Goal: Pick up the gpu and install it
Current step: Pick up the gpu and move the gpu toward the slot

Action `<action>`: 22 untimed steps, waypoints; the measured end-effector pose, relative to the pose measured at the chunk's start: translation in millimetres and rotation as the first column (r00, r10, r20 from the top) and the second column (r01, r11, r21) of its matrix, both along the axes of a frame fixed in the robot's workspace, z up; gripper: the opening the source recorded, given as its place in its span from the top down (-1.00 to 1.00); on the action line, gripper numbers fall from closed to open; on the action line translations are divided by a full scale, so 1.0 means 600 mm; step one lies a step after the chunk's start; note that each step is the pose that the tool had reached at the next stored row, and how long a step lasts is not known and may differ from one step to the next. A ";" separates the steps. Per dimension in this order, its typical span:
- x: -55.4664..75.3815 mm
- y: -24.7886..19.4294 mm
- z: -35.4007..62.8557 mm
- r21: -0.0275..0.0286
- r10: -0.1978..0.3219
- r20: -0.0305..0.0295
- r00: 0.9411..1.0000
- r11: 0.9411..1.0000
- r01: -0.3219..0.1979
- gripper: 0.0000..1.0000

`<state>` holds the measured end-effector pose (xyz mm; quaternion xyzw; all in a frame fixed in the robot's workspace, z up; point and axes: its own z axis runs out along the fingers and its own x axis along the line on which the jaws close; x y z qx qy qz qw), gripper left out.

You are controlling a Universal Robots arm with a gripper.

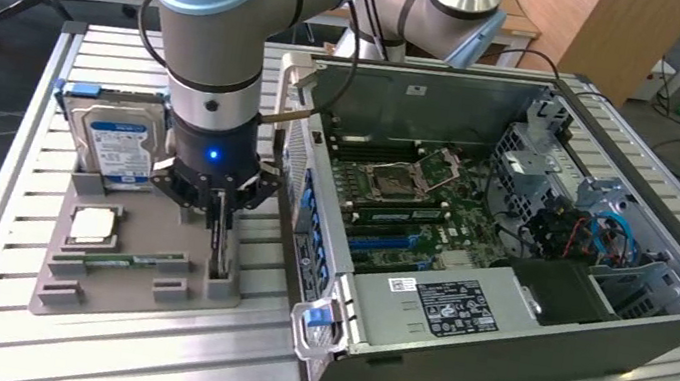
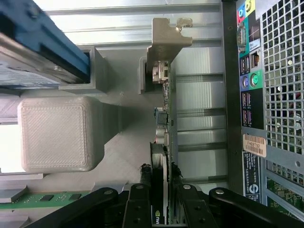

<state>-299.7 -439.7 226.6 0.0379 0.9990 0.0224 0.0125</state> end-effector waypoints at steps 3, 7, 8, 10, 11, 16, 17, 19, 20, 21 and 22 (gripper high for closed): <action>0.000 0.0000 0.000 0.000 0.000 0.000 1.000 1.000 0.000 0.47; 0.000 0.0000 0.000 0.000 0.010 0.000 1.000 1.000 -0.010 0.47; 0.000 0.0000 0.000 0.000 0.015 0.000 1.000 1.000 -0.015 0.47; 0.000 0.0000 0.000 0.000 0.017 0.000 1.000 1.000 -0.017 0.47; 0.000 0.0000 0.000 0.000 0.017 0.000 1.000 1.000 -0.017 0.47; 0.000 0.0001 0.003 0.000 0.017 0.000 1.000 1.000 -0.017 0.47; 0.000 0.0000 0.007 0.000 0.017 0.000 1.000 1.000 -0.017 0.47; 0.000 0.0000 0.017 0.000 0.017 0.000 1.000 1.000 -0.017 0.47; 0.000 0.0000 0.022 0.000 0.017 0.000 1.000 1.000 -0.017 0.47; 0.000 0.0000 0.029 0.000 0.017 0.000 1.000 1.000 -0.017 0.47; 0.000 0.0000 0.036 0.000 0.017 0.000 1.000 1.000 -0.017 0.47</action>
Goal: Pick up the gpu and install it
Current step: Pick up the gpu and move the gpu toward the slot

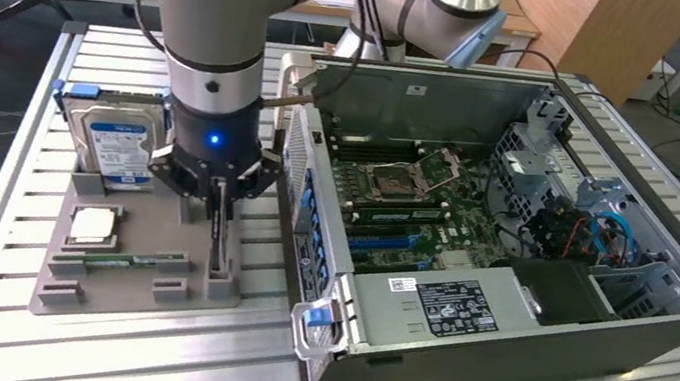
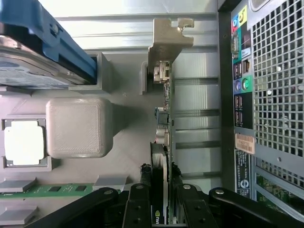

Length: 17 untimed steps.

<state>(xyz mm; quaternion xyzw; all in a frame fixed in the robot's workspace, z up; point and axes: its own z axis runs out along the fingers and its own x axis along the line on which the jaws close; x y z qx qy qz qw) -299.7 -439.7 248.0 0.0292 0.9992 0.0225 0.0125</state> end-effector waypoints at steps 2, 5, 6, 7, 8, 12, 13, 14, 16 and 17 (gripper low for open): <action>0.000 0.0000 0.014 0.000 0.000 0.000 1.000 1.000 0.000 0.47; 0.000 -0.0001 0.034 0.000 0.000 0.002 1.000 1.000 0.000 0.47; 0.000 -0.0001 0.041 0.000 0.000 0.002 1.000 1.000 0.000 0.47; 0.000 0.0000 0.048 0.000 0.000 0.003 1.000 1.000 0.000 0.47; 0.000 0.0000 0.055 0.000 0.000 0.003 1.000 1.000 0.000 0.47; 0.000 0.0000 0.085 0.000 0.000 0.005 1.000 1.000 0.000 0.47; 0.000 0.0000 0.092 0.000 0.000 0.005 1.000 1.000 0.000 0.47; 0.000 0.0000 0.099 0.000 0.000 0.006 1.000 1.000 0.000 0.47; 0.000 0.0000 0.113 0.000 0.000 0.007 1.000 1.000 0.000 0.47; 0.000 0.0000 0.121 0.000 0.000 0.007 1.000 1.000 0.000 0.47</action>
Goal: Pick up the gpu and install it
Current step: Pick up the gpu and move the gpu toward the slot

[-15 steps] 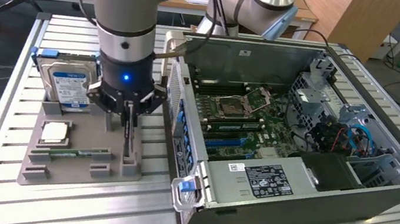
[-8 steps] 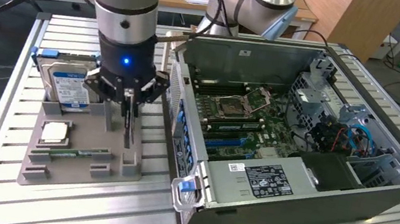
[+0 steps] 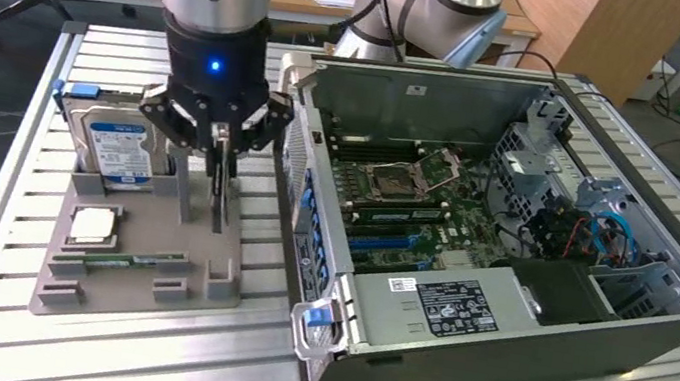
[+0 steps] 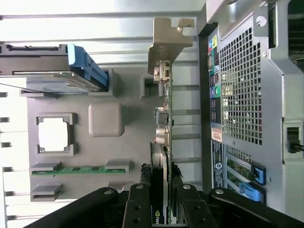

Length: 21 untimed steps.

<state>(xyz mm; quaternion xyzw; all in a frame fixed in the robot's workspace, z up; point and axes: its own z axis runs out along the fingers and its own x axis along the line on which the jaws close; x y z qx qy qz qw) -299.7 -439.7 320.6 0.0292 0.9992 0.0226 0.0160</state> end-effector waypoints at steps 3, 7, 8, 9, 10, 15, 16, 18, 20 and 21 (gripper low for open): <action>0.000 0.0000 0.022 0.000 0.000 0.001 1.000 1.000 0.000 0.47; 0.000 0.0000 0.048 0.000 0.000 0.004 1.000 1.000 0.000 0.47; 0.000 0.0000 0.055 0.000 0.000 0.005 1.000 1.000 0.000 0.47; 0.000 0.0000 0.061 0.000 0.000 0.005 1.000 1.000 0.000 0.47; 0.000 0.0000 0.068 0.000 0.000 0.006 1.000 1.000 0.000 0.47; 0.000 0.0000 0.099 0.000 0.000 0.011 1.000 1.000 0.000 0.47; 0.000 0.0000 0.105 0.000 0.000 0.011 1.000 1.000 0.000 0.47; 0.000 0.0000 0.117 0.000 0.000 0.013 1.000 1.000 0.000 0.47; 0.000 0.0000 0.129 0.000 0.000 0.015 1.000 1.000 0.000 0.47; 0.000 0.0000 0.135 0.000 0.000 0.016 1.000 1.000 0.000 0.47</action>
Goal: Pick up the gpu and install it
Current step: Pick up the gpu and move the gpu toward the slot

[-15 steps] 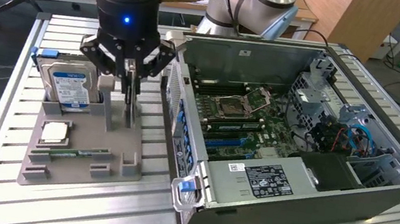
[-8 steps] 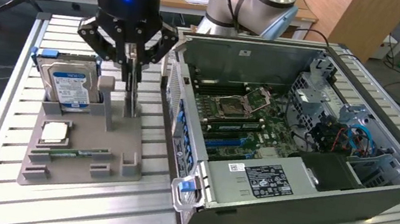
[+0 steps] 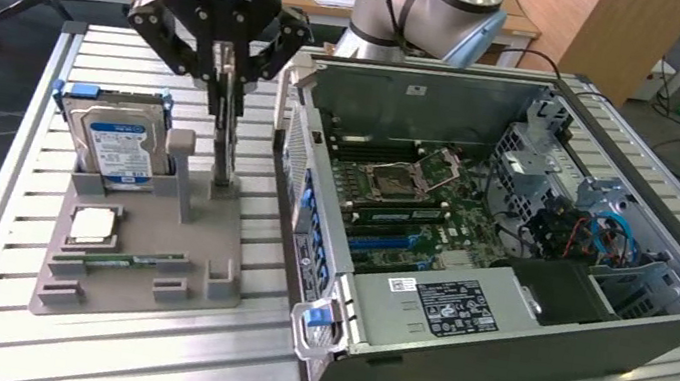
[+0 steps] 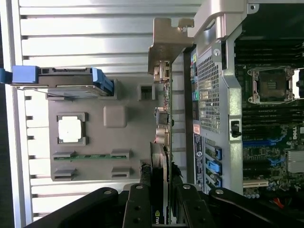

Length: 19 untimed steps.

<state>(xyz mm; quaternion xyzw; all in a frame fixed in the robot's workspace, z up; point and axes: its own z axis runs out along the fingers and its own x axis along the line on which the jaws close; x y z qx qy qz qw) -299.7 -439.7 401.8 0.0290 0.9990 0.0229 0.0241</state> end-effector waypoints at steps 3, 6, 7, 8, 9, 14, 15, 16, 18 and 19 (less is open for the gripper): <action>0.000 0.0000 0.017 0.000 0.000 0.003 1.000 1.000 0.000 0.47; 0.000 0.0000 0.030 0.000 0.000 0.007 1.000 1.000 0.000 0.47; 0.000 0.0000 0.036 0.000 0.000 0.007 1.000 1.000 0.000 0.47; 0.000 0.0000 0.042 0.000 0.000 0.008 1.000 1.000 0.000 0.47; 0.000 0.0000 0.048 0.000 0.000 0.008 1.000 1.000 0.000 0.47; 0.000 0.0000 0.061 0.000 0.000 0.010 1.000 1.000 0.000 0.47; 0.000 0.0000 0.061 0.000 0.000 0.010 1.000 1.000 0.000 0.47; 0.000 0.0000 0.061 0.000 0.000 0.010 1.000 1.000 0.000 0.47; 0.000 0.0000 0.061 0.000 0.000 0.010 1.000 1.000 0.000 0.47; 0.000 0.0000 0.061 0.000 0.000 0.010 1.000 1.000 0.000 0.47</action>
